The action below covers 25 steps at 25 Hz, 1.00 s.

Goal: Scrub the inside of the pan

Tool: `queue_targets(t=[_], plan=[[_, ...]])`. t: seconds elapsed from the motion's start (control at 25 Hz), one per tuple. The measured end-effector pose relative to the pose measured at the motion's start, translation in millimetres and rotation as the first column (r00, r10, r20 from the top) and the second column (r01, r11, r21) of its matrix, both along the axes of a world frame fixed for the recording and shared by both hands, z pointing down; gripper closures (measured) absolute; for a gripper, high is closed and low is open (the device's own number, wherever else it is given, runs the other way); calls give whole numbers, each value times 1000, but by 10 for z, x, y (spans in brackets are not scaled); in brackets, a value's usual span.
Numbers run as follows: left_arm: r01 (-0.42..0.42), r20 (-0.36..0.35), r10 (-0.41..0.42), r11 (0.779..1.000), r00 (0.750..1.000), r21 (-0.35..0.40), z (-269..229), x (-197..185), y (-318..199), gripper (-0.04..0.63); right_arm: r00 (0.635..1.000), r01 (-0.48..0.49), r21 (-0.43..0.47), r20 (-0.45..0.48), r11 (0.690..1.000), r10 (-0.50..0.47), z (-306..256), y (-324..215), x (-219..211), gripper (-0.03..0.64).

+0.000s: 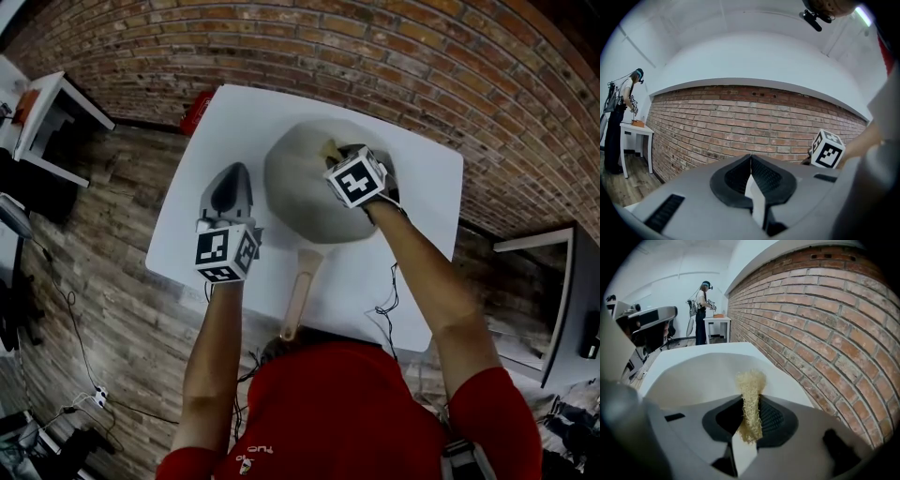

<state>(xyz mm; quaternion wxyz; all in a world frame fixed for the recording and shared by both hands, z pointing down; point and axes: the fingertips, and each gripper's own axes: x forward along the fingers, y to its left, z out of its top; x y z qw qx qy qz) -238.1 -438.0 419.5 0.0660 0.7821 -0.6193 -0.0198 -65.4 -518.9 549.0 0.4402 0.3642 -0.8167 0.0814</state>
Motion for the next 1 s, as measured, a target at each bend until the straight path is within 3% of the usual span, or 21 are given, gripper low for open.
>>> queue_targets(t=[0.28, 0.44, 1.0], plan=[[9, -15, -8, 1000, 1000, 15, -65, -61, 36, 580, 979, 203, -32, 17, 979, -203, -108, 626, -629, 530], [0, -19, 0, 1000, 1000, 26, -105, -5, 75, 580, 964, 266, -53, -7, 962, -267, -48, 809, -780, 531], [-9, -18, 10, 1000, 1000, 24, -99, -17, 211, 580, 987, 63, -66, -145, 996, -72, 68, 442, 273, 531]])
